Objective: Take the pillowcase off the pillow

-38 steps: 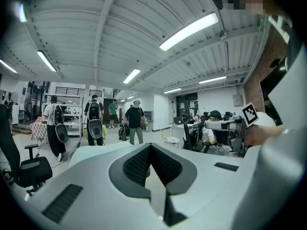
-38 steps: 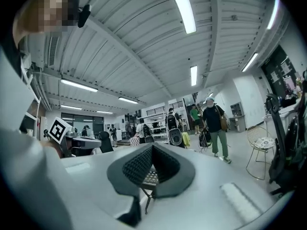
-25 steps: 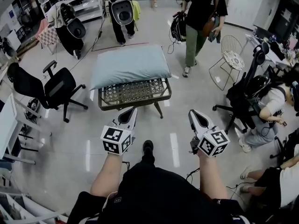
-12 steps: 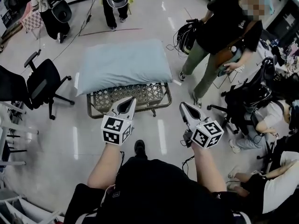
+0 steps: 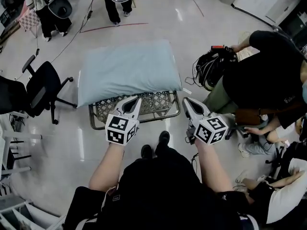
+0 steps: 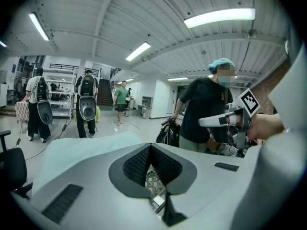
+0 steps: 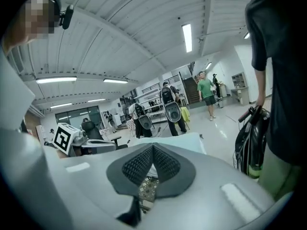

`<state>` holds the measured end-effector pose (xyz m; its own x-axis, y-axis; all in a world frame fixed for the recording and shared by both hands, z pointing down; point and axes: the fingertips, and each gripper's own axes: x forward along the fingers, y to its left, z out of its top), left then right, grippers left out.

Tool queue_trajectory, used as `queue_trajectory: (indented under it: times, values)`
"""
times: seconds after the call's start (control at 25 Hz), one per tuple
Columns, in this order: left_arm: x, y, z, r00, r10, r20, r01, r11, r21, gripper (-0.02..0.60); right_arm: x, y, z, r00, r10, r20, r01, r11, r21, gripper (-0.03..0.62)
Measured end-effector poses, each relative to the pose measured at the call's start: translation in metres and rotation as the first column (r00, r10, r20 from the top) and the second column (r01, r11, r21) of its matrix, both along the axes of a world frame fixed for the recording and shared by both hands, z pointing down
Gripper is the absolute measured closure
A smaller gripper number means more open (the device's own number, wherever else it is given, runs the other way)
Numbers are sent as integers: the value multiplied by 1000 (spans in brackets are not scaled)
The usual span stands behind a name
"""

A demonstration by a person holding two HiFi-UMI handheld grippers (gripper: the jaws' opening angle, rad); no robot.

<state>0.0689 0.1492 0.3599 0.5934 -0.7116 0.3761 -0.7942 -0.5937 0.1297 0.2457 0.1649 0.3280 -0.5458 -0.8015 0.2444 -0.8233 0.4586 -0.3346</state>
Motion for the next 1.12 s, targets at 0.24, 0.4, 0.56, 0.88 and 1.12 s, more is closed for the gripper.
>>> queue_trajectory:
  times: [0.24, 0.4, 0.56, 0.88, 1.12]
  values:
    - [17, -45, 15, 998, -28, 47, 29, 999, -41, 581, 16, -60, 27, 999, -33, 26, 34, 998, -43, 583]
    - [30, -88, 29, 997, -60, 56, 64, 995, -74, 581, 28, -114, 49, 998, -55, 25, 57, 995, -80, 583]
    - [42, -121, 59, 993, -89, 78, 98, 987, -129, 581, 50, -157, 83, 998, -61, 2, 61, 988, -140, 583]
    - [78, -150, 160, 979, 13, 203, 48, 954, -297, 408, 102, -201, 203, 994, -72, -77, 40, 934, -356, 582]
    - [74, -154, 216, 952, 47, 302, 74, 924, -376, 359, 104, -202, 277, 993, -109, -44, 70, 851, -521, 579]
